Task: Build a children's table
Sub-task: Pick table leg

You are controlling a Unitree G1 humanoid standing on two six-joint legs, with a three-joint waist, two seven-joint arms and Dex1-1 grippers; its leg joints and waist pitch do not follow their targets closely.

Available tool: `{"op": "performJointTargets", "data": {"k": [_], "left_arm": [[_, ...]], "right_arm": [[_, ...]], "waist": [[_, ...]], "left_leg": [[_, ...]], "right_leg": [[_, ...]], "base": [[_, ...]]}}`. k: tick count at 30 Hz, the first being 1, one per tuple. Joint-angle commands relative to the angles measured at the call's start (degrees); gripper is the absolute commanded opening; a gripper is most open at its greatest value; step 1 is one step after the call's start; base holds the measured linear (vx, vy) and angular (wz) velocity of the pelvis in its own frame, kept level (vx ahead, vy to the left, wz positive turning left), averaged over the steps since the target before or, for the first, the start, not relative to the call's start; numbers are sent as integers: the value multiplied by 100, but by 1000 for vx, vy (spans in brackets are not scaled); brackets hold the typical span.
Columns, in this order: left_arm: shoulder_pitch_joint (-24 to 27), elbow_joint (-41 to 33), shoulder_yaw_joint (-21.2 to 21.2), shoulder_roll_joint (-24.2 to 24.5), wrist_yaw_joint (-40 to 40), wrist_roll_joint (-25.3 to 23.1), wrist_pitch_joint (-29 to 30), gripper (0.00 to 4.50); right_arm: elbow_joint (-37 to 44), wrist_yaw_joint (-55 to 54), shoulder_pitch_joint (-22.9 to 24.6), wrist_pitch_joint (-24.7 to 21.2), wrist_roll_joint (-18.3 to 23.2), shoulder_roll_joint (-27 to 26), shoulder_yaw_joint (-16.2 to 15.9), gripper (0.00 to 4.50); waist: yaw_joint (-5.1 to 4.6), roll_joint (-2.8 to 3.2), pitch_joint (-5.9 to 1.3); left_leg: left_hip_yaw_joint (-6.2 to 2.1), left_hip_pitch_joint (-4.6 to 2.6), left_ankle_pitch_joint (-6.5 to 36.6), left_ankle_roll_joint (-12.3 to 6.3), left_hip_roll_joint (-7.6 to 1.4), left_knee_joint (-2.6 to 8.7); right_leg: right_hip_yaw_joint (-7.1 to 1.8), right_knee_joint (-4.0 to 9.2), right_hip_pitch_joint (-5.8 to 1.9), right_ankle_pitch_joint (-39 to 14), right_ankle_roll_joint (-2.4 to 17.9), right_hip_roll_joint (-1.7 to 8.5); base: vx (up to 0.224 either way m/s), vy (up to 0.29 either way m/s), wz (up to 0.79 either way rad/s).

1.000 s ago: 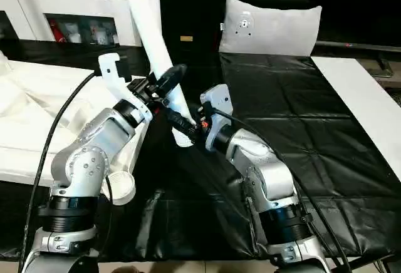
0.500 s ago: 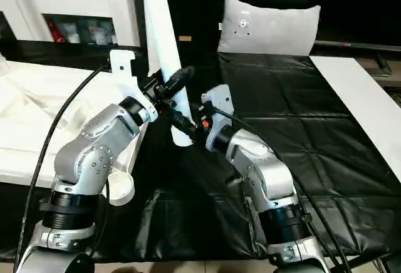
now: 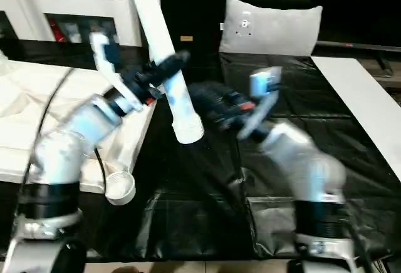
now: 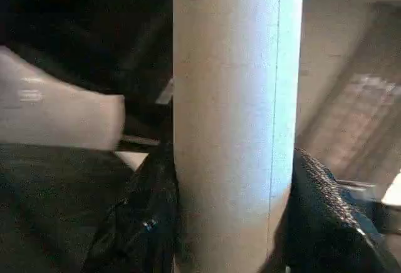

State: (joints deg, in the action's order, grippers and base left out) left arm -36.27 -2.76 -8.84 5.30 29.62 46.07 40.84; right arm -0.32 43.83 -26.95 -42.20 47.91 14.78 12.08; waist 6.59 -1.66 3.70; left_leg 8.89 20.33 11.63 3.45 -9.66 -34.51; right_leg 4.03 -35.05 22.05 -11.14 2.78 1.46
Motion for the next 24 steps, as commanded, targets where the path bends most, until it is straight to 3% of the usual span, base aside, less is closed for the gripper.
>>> {"op": "performJointTargets", "data": {"k": [1, 7, 13, 16, 19, 20, 21, 24], "left_arm": [[-136, -163, -61, 79, 287, 256, 141, 188], [-228, -188, 26, 567, 1127, 589, 466, 188], [-223, -359, 264, 877, 1696, 683, 593, 188], [-239, -388, 356, 974, 1927, 704, 639, 188], [-255, -445, 556, 1140, 2387, 753, 715, 188], [-255, -445, 556, 1140, 2387, 753, 715, 188], [-285, -415, 716, 1209, 2555, 636, 667, 188], [-317, -342, 943, 1279, 2780, 426, 531, 188]], "right_arm": [[187, 76, -22, -179, 284, 97, 166, 404], [413, 490, 77, -496, 450, 574, 116, 449], [554, 957, 134, -532, 314, 928, -189, 449], [589, 1179, 142, -475, 172, 1083, -421, 450], [600, 1637, 81, -286, -183, 1337, -892, 450], [600, 1637, 81, -286, -183, 1337, -892, 450], [556, 1932, -1, -127, -409, 1484, -1162, 450], [427, 2296, -143, 167, -653, 1587, -1437, 450]], "waist": [[39, 9, -400], [51, 8, -395], [72, 13, -387], [83, 7, -385], [89, 19, -389], [93, 11, -390], [94, 18, -393], [96, -11, -387]], "left_leg": [[-89, 4, 258, -197, -327, 358], [-84, -13, 245, -182, -323, 367], [-76, -8, 296, -151, -326, 366], [-72, -8, 310, -141, -323, 365], [-76, -12, 348, -115, -322, 363], [-81, -12, 339, -111, -328, 364], [-79, -9, 328, -115, -337, 362], [-75, -8, 351, -153, -339, 358]], "right_leg": [[-348, 443, -325, -1226, 671, 673], [-349, 451, -320, -1319, 558, 655], [-352, 462, -320, -1437, 577, 669], [-352, 471, -316, -1490, 575, 669], [-351, 472, -317, -1557, 554, 665], [-353, 462, -319, -1534, 549, 662], [-358, 452, -319, -1464, 579, 673], [-358, 462, -317, -1489, 564, 670]], "base": [[0, 0, 0], [0, 0, 0], [0, 0, 0], [0, 0, 0], [0, 0, 0], [0, 0, 0], [0, 0, 0], [0, 0, 0]]}}
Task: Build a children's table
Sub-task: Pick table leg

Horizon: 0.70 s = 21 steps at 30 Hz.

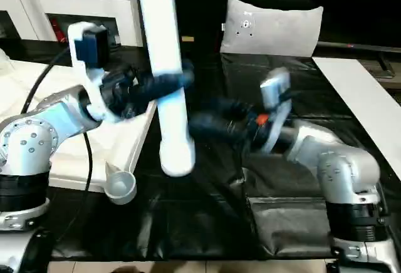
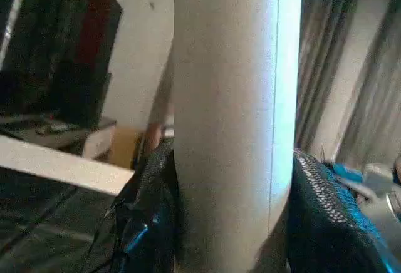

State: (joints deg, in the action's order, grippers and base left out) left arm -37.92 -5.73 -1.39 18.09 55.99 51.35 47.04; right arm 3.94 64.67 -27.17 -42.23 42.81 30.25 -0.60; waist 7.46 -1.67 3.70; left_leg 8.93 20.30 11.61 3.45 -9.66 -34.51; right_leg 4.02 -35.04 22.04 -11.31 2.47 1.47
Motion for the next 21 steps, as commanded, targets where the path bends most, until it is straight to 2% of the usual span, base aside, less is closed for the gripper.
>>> {"op": "performJointTargets", "data": {"k": [1, 3, 4, 7, 8, 12, 17, 21], "left_arm": [[-159, -8, 331, 42, 293, -219, -163, 188], [-153, 23, 440, 68, 429, -308, -232, 188], [-152, 52, 527, 70, 506, -379, -289, 188], [-150, 68, 607, 54, 570, -433, -373, 188], [-154, 81, 632, 48, 589, -444, -402, 188], [-148, 77, 771, 31, 758, -615, -587, 188], [-116, 31, 861, 19, 840, -665, -677, 188], [-126, 87, 932, -21, 819, -798, -832, 188]], "right_arm": [[-85, 399, -210, 305, -228, 62, -286, 450], [-141, 605, -288, 362, -223, 57, -365, 450], [-166, 845, -337, 425, -194, 47, -428, 450], [-168, 1150, -382, 515, -242, 93, -590, 450], [-190, 1262, -400, 564, -279, 114, -657, 450], [-408, 1528, -521, 695, -399, 49, -831, 450], [-504, 1705, -587, 665, -358, 0, -909, 388], [-527, 1831, -607, 648, -374, -25, -1012, 365]], "waist": [[15, -16, -383], [0, -15, -381], [7, -33, -389], [15, -17, -403], [11, -39, -407], [29, -30, -398], [47, -35, -406], [56, -23, -414]], "left_leg": [[-80, -9, 371, -173, -330, 358], [-76, -8, 347, -205, -330, 355], [-70, -7, 314, -231, -337, 349], [-78, -4, 209, -278, -356, 342], [-75, 1, 195, -287, -351, 337], [-69, -5, 262, -283, -348, 339], [-72, -6, 242, -278, -354, 338], [-73, -7, 209, -298, -357, 331]], "right_leg": [[-354, 464, -311, -1564, 589, 671], [-359, 458, -313, -1586, 585, 669], [-364, 459, -319, -1529, 600, 676], [-360, 413, -319, -1216, 716, 668], [-357, 406, -325, -1177, 732, 664], [-353, 438, -316, -1417, 699, 674], [-357, 424, -316, -1377, 703, 669], [-352, 417, -317, -1263, 729, 671]], "base": [[0, 0, 0], [0, 0, 0], [0, 0, 0], [0, 0, 0], [0, 0, 0], [0, 0, 0], [0, 0, 0], [0, 0, 0]]}}
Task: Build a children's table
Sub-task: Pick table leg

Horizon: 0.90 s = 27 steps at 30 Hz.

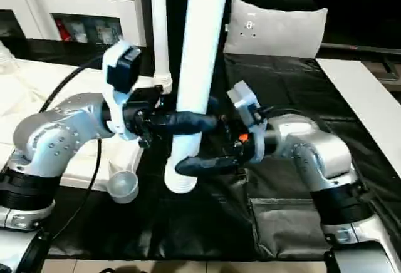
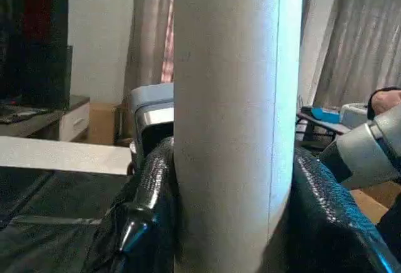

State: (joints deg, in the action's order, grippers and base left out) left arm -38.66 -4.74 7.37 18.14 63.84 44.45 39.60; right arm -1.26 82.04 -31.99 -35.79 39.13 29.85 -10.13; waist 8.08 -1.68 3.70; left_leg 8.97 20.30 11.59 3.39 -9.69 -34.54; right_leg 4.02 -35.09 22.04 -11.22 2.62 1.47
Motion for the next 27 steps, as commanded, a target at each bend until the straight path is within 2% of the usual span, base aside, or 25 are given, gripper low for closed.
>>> {"op": "performJointTargets", "data": {"k": [1, 18, 27], "left_arm": [[-62, 17, 52, -47, 14, -135, -116, 188], [-106, 220, 46, -144, -67, -321, -304, 188], [-47, 298, -39, -228, -485, -491, -272, 188]], "right_arm": [[-21, 107, -124, 16, -26, 10, -79, 359], [-95, 231, -112, -28, -87, -45, -158, 212], [-94, 183, -64, -35, -137, -68, -160, 195]], "waist": [[-11, -28, -414], [2, -21, -420], [3, -29, -430]], "left_leg": [[-76, -5, 214, -293, -352, 333], [-77, -5, 213, -294, -346, 327], [-77, 1, 159, -310, -346, 319]], "right_leg": [[-352, 416, -319, -1258, 723, 667], [-343, 420, -322, -1287, 727, 664], [-343, 404, -328, -1182, 748, 661]], "base": [[0, 0, 0], [0, 0, 0], [0, 0, 0]]}}
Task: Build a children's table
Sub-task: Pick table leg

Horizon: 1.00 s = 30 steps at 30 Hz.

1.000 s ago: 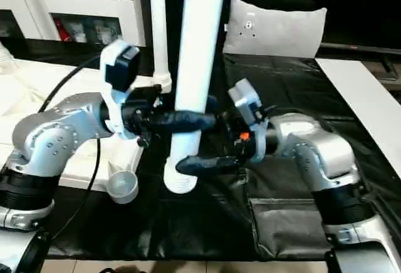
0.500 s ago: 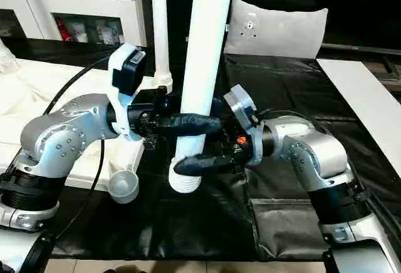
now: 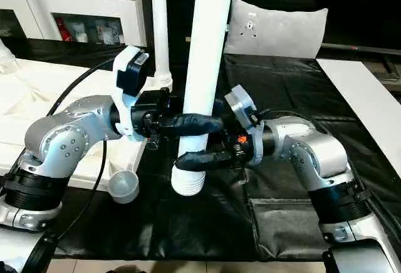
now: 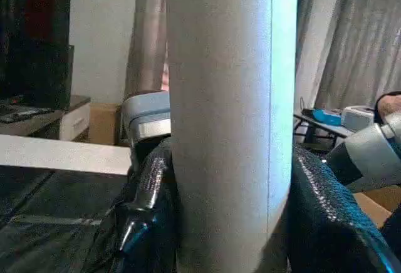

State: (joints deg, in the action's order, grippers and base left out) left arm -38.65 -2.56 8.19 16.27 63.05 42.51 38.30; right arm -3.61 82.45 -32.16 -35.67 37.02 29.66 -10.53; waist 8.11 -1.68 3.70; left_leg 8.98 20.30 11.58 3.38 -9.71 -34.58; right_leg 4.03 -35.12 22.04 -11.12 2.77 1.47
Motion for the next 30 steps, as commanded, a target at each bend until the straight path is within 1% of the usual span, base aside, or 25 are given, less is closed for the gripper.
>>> {"op": "performJointTargets", "data": {"k": [1, 2, 3, 4, 6, 7, 9, 10, 11, 12, 13, 15, 16, 17, 18, 19, 20, 21, 22, 23, 24, 26, 27, 30], "left_arm": [[-48, 81, -124, -43, -409, -296, -141, 188], [-48, 98, -160, -71, -454, -261, -115, 188], [-34, 83, -209, -87, -457, -160, -36, 244], [-26, 65, -220, -86, -470, -146, -22, 258], [16, -31, -223, -55, -471, -115, 18, 258], [29, -58, -220, -43, -463, -105, 31, 264], [71, -150, -209, -2, -435, -66, 76, 293], [143, -219, -205, 26, -456, -101, 34, 300], [143, -219, -205, 26, -456, -101, 34, 301], [217, -267, -199, 45, -529, -180, -22, 302], [264, -291, -196, 54, -586, -241, -65, 309], [393, -346, -179, 46, -785, -504, -274, 333], [439, -361, -189, 24, -949, -617, -346, 337], [462, -373, -195, 13, -1016, -661, -380, 337], [549, -434, -242, -33, -1245, -750, -449, 337], [549, -434, -242, -33, -1245, -750, -449, 337], [617, -494, -277, -59, -1302, -722, -456, 337], [684, -570, -303, -72, -1326, -660, -430, 311], [747, -645, -317, -76, -1334, -612, -410, 303], [747, -645, -317, -76, -1334, -612, -410, 303], [787, -686, -334, -92, -1344, -575, -407, 301], [832, -722, -364, -121, -1350, -525, -399, 269], [835, -722, -369, -124, -1348, -516, -394, 259], [839, -711, -370, -122, -1351, -527, -418, 250]], "right_arm": [[141, 141, -46, -47, 75, -49, -120, 194], [144, 128, -36, -49, 74, -55, -114, 193], [159, 112, -13, -54, 78, -61, -109, 193], [155, 92, -8, -49, 70, -69, -109, 193], [133, 22, 13, -12, 21, -98, -113, 191], [120, -3, 14, 12, 2, -110, -110, 190], [78, -87, 18, 94, -67, -154, -96, 187], [24, -244, 17, 193, -120, -246, -37, 187], [24, -244, 17, 193, -120, -246, -37, 187], [-34, -399, 17, 258, -166, -335, 24, 187], [-69, -497, 17, 292, -192, -392, 65, 187], [-109, -715, 30, 385, -294, -493, 125, 187], [-124, -872, 35, 509, -402, -558, 144, 187], [-131, -948, 37, 551, -445, -587, 152, 187], [-157, -1232, 46, 696, -594, -693, 174, 187], [-157, -1232, 46, 696, -594, -693, 174, 187], [-174, -1373, 51, 756, -658, -751, 182, 187], [-179, -1453, 59, 757, -677, -785, 188, 187], [-173, -1474, 76, 758, -687, -798, 177, 187], [-173, -1474, 76, 758, -687, -798, 177, 187], [-169, -1468, 86, 751, -686, -799, 168, 187], [-144, -1420, 113, 754, -710, -783, 116, 187], [-144, -1412, 114, 752, -712, -780, 107, 187], [-160, -1408, 105, 767, -724, -776, 89, 187]], "waist": [[-1, -32, -430], [2, -28, -428], [-1, -34, -426], [5, -27, -428], [-10, -25, -424], [-3, -25, -430], [0, -20, -430], [-6, -26, -428], [-4, -20, -428], [-15, -14, -427], [-24, -10, -421], [-25, -5, -419], [-26, -5, -425], [-31, -6, -419], [-22, 3, -422], [-31, -1, -418], [-29, -4, -419], [-29, 3, -416], [-32, 0, -417], [-29, 2, -418], [-31, -8, -412], [-31, -4, -409], [-32, -2, -408], [-33, -2, -408]], "left_leg": [[-77, 7, 156, -309, -341, 320], [-77, 6, 157, -309, -341, 322], [-75, 10, 159, -314, -340, 320], [-76, 6, 164, -314, -338, 318], [-84, 10, 190, -316, -341, 322], [-81, 7, 179, -323, -341, 320], [-79, 0, 160, -308, -343, 321], [-79, -1, 166, -297, -346, 323], [-85, -3, 171, -279, -353, 326], [-87, 3, 205, -246, -358, 329], [-81, -10, 229, -235, -353, 331], [-86, -16, 270, -211, -364, 341], [-94, -13, 244, -185, -379, 342], [-88, -11, 254, -175, -371, 341], [-86, -24, 268, -169, -372, 341], [-85, -13, 291, -140, -370, 347], [-81, -16, 303, -131, -363, 345], [-86, -12, 310, -117, -371, 352], [-81, -14, 320, -124, -367, 350], [-81, -13, 322, -138, -367, 347], [-76, -15, 331, -148, -364, 349], [-76, -12, 335, -164, -361, 350], [-81, -12, 344, -167, -365, 354], [-79, -14, 348, -182, -356, 352]], "right_leg": [[-346, 407, -333, -1183, 736, 664], [-344, 410, -333, -1195, 736, 666], [-344, 413, -333, -1213, 729, 664], [-342, 417, -331, -1242, 726, 665], [-338, 417, -330, -1267, 720, 660], [-340, 419, -331, -1268, 710, 665], [-343, 420, -322, -1266, 709, 666], [-341, 412, -318, -1257, 711, 659], [-343, 404, -314, -1253, 712, 665], [-340, 406, -316, -1268, 722, 678], [-342, 421, -306, -1301, 713, 667], [-341, 423, -305, -1339, 714, 672], [-349, 405, -303, -1250, 704, 675], [-349, 408, -299, -1240, 701, 673], [-352, 408, -296, -1233, 698, 677], [-351, 410, -304, -1241, 701, 680], [-352, 410, -308, -1259, 693, 680], [-356, 406, -306, -1248, 710, 691], [-356, 406, -306, -1245, 709, 685], [-359, 405, -309, -1220, 709, 685], [-360, 411, -303, -1233, 704, 677], [-360, 414, -305, -1251, 698, 676], [-358, 414, -306, -1275, 689, 679], [-360, 418, -303, -1303, 659, 670]], "base": [[0, 0, 0], [0, 0, 0], [0, 0, 0], [0, 0, 0], [0, 0, 0], [0, 0, 0], [0, 0, 0], [0, 0, 0], [0, 0, 0], [0, 0, 0], [0, 0, 0], [0, 0, 0], [0, 0, 0], [0, 0, 0], [0, 0, 0], [0, 0, 0], [0, 0, 0], [0, 0, 0], [0, 0, 0], [0, 0, 0], [0, 0, 0], [0, 0, 0], [0, 0, 0], [0, 0, 0]]}}
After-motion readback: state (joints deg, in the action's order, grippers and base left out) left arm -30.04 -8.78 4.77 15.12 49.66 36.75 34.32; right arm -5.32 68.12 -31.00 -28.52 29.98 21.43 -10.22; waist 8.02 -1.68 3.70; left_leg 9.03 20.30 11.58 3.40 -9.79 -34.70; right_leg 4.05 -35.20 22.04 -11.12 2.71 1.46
